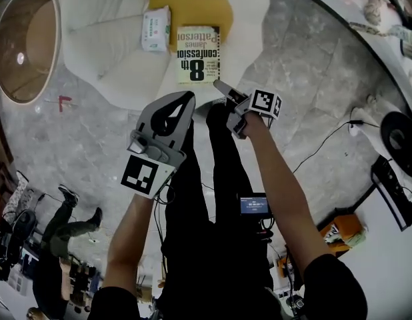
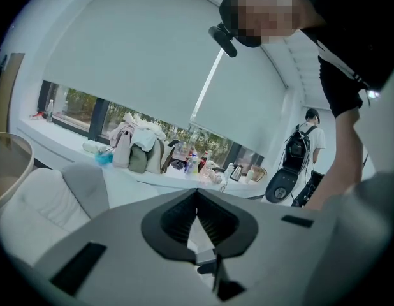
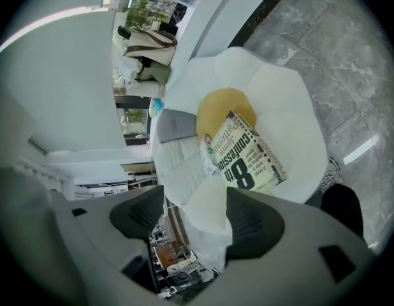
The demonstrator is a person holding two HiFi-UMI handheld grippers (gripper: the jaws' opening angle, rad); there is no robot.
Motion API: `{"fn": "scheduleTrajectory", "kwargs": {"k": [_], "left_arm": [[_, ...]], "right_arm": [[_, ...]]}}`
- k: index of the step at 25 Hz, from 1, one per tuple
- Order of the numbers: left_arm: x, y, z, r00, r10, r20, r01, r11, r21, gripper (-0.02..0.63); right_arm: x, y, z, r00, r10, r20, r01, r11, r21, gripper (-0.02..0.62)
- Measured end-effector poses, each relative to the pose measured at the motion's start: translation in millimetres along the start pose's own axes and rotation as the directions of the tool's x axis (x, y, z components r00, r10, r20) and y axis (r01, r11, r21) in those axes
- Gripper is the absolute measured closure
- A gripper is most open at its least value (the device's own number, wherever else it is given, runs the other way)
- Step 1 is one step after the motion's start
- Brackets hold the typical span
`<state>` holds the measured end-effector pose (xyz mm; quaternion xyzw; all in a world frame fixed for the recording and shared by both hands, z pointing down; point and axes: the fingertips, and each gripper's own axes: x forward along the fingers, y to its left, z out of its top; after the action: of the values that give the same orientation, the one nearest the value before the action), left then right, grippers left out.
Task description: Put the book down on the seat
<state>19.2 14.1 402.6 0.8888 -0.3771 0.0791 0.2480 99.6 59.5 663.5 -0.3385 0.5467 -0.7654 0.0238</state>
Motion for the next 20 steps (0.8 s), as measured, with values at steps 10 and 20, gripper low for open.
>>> {"fn": "scheduleTrajectory", "kwargs": {"k": [10,20], "left_arm": [[-23,-19,39,0.998,0.048,0.033,-0.048,0.999,-0.002,0.594],[-59,-45,101,0.988,0.115,0.106,-0.117,0.993,0.012,0.594]], "right_arm": [[-30,74,-7,0.998,0.07,0.005,-0.07,0.997,-0.029,0.276],[-84,174,-20,0.986,0.165,-0.016,-0.165,0.97,-0.177,0.314]]}}
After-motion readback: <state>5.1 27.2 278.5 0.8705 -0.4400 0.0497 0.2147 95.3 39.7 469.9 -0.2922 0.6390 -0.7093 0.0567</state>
